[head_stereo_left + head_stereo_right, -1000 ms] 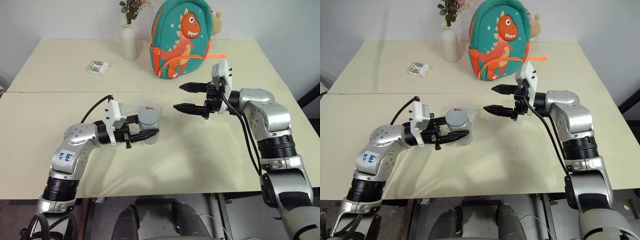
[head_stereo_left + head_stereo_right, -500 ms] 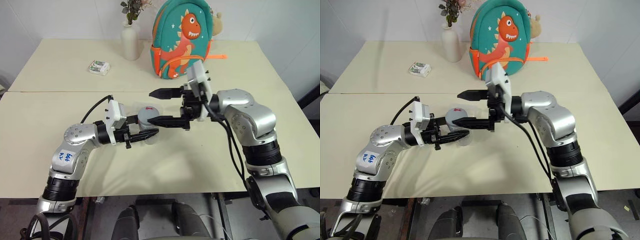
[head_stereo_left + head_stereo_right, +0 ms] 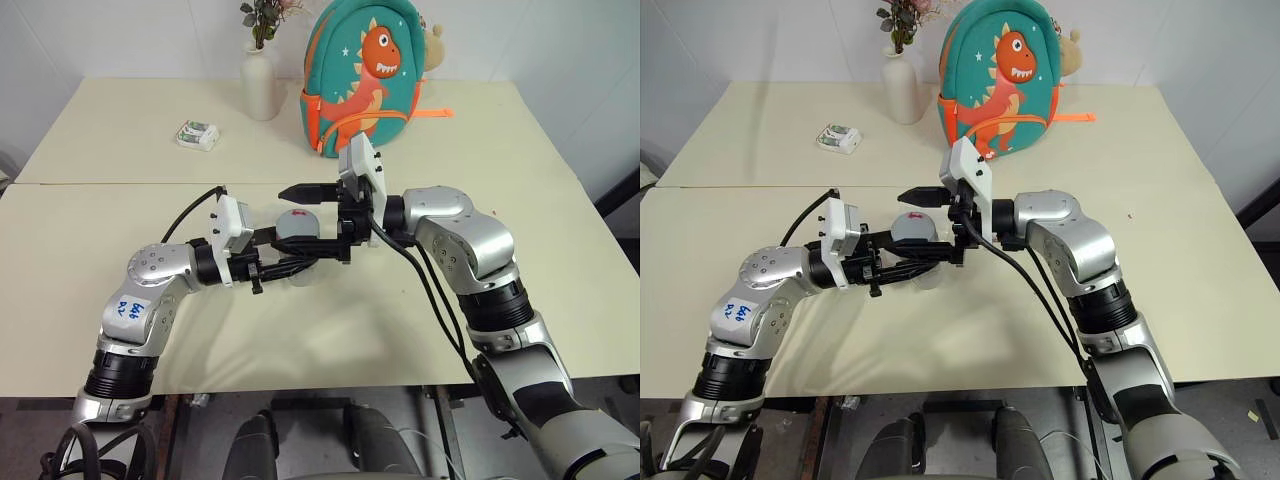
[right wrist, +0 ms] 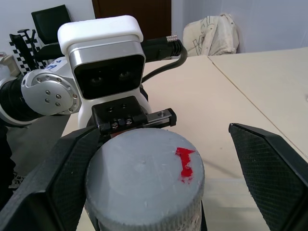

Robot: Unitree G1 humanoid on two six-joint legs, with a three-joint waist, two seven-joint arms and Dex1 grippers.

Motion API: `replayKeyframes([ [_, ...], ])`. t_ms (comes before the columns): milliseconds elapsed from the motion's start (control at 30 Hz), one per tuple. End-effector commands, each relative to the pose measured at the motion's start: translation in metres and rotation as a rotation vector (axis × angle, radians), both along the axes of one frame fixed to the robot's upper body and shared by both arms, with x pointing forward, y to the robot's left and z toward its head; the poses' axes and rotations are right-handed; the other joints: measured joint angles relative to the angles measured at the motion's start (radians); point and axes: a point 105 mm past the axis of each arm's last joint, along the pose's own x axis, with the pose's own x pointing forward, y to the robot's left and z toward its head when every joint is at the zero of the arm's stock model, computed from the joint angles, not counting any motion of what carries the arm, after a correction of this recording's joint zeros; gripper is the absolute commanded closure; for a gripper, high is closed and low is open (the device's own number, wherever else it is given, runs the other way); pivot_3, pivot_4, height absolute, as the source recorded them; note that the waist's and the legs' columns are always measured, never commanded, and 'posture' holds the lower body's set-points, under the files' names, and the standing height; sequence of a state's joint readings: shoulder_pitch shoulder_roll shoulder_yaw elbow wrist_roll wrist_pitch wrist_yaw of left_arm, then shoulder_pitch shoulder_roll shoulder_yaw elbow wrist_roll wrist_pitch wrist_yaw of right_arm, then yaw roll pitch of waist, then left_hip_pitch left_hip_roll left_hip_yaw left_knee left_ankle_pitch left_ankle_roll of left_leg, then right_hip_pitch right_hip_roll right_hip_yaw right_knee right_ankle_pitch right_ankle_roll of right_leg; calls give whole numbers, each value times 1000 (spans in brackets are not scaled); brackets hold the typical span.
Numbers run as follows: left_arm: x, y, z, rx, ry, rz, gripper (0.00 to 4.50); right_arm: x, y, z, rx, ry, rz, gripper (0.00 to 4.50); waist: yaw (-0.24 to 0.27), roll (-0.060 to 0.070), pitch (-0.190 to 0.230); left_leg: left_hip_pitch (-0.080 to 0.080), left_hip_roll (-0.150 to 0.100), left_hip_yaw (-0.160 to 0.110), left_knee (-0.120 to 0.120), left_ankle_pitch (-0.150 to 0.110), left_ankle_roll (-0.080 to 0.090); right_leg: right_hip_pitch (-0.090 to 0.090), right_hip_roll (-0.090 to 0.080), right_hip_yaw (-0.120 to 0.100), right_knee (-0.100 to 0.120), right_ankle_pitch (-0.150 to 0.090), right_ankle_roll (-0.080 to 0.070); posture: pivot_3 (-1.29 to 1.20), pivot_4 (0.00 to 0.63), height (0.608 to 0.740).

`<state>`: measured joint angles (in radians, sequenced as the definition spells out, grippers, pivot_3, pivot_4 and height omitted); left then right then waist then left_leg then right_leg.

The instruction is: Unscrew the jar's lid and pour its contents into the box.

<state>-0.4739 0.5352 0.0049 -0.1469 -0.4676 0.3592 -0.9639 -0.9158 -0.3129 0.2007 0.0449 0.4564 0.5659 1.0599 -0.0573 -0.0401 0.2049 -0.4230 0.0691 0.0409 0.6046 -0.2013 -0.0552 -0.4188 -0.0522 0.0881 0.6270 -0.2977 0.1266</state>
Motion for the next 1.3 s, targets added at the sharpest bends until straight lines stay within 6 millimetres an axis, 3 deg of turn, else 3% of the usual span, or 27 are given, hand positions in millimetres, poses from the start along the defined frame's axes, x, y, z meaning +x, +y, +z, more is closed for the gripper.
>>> replayKeyframes([
  [33,-8,-5,15,-4,-65,-39,2491,7,-11,13,18,-57,-45,18,0,0,0,0,0,0,0,0,0,0,0,0,0,0,0,0,150,740],
  [433,-7,-5,14,-6,-64,-34,2491,19,-42,13,4,-46,-111,18,0,0,0,0,0,0,0,0,0,0,0,0,0,0,0,0,150,740],
  [967,-6,-4,13,-9,-68,-31,2491,22,-56,10,-19,-22,-120,18,-2,0,0,0,0,0,0,0,0,0,0,0,-1,0,0,0,150,740],
  [1300,-6,-1,12,-6,-72,-27,2491,1,-64,5,-66,22,15,18,2,0,0,0,0,0,0,0,0,0,0,0,-1,0,0,0,150,740],
])
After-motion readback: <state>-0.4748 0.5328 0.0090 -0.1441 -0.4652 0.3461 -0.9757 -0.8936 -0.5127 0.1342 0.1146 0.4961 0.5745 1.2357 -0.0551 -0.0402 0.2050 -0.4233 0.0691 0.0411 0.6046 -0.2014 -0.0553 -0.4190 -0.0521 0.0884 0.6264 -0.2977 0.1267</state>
